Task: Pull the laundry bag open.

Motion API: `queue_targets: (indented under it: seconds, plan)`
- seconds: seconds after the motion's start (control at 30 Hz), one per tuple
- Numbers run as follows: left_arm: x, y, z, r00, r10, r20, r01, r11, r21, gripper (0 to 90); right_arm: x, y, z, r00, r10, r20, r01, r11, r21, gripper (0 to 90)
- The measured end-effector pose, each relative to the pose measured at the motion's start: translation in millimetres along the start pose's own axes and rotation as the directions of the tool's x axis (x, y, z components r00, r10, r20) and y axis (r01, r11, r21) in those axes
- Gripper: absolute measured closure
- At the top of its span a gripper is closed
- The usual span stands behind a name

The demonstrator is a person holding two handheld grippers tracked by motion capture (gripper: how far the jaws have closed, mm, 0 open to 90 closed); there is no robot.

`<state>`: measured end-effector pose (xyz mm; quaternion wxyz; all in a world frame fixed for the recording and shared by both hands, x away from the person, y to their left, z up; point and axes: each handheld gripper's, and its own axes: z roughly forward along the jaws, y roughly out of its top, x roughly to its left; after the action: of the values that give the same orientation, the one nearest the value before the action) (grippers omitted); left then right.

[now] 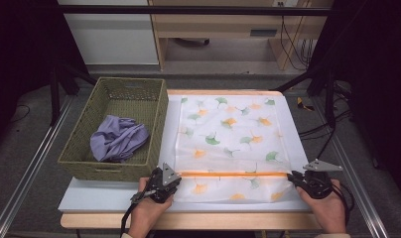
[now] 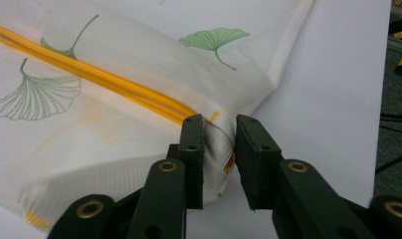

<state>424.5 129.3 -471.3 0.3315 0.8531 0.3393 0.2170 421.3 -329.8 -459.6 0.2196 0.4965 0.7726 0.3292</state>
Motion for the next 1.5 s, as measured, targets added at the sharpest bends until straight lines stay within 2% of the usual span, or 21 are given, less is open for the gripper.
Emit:
queue_targets:
  seconds: [0.07,0.2,0.4,0.5,0.57,0.67,0.77,0.9,0.97,1.07,1.2,1.33,1.43,1.5]
  plan:
    - [-1.5,0.7,0.0,0.9999,0.004,0.016,-0.004,1.0000,-0.006,79.4,0.7,0.4,0.0,0.9999,0.013,0.007,-0.013,1.000,-0.010,65.4]
    - [-4.2,2.0,0.0,0.9997,0.015,0.019,-0.014,0.9998,-0.012,77.9,1.2,2.4,-1.8,0.9995,-0.002,0.030,0.003,0.999,-0.048,56.3]
    - [-3.5,4.1,-3.2,0.9995,0.015,0.026,-0.014,0.9995,-0.027,74.2,5.4,8.7,-6.2,0.9955,-0.003,0.095,0.014,0.994,-0.113,37.0]
    - [-5.5,6.0,-3.5,0.9991,0.009,0.042,-0.007,0.9988,-0.049,72.9,8.9,12.0,-6.2,0.9911,-0.020,0.131,0.037,0.991,-0.129,31.1]
    - [-8.2,7.9,-4.1,0.9987,0.020,0.048,-0.017,0.9979,-0.062,72.0,12.2,14.8,-6.0,0.9889,-0.023,0.147,0.044,0.989,-0.145,27.4]
    - [-11.3,10.1,-6.3,0.9985,0.026,0.048,-0.022,0.9966,-0.079,68.7,19.5,19.8,-6.0,0.9862,-0.043,0.160,0.070,0.983,-0.167,22.3]
    - [-12.9,12.2,-8.8,0.9990,0.021,0.039,-0.017,0.9944,-0.104,61.2,28.6,24.3,-4.4,0.9861,-0.076,0.148,0.102,0.979,-0.177,18.2]
    - [-14.1,13.4,-10.0,0.9996,-0.001,0.030,0.005,0.9906,-0.137,49.0,41.7,28.8,-0.4,0.9841,-0.128,0.123,0.149,0.973,-0.175,15.5]
    - [-14.4,14.0,-9.2,0.9991,-0.016,0.040,0.021,0.9894,-0.144,43.0,47.3,31.4,1.9,0.9835,-0.140,0.114,0.158,0.973,-0.167,17.9]
    - [-15.6,14.9,-8.0,0.9981,-0.039,0.049,0.046,0.9856,-0.162,34.8,50.7,33.7,3.2,0.9830,-0.144,0.114,0.162,0.972,-0.171,24.2]
    - [-18.3,15.4,-9.0,0.9967,-0.055,0.059,0.065,0.9816,-0.179,26.2,55.4,35.5,4.0,0.9824,-0.141,0.123,0.161,0.972,-0.174,25.5]
    - [-20.8,17.9,-10.4,0.9942,-0.072,0.081,0.086,0.9770,-0.195,17.0,62.4,37.5,2.6,0.9785,-0.153,0.138,0.180,0.961,-0.212,26.3]
    - [-21.2,18.8,-10.6,0.9923,-0.084,0.092,0.101,0.9732,-0.207,11.4,68.4,41.0,0.7,0.9728,-0.178,0.149,0.211,0.946,-0.248,27.2]
    - [-21.2,18.6,-10.5,0.9913,-0.084,0.102,0.104,0.9719,-0.211,8.5,71.7,44.5,0.3,0.9720,-0.182,0.148,0.215,0.943,-0.253,27.5]
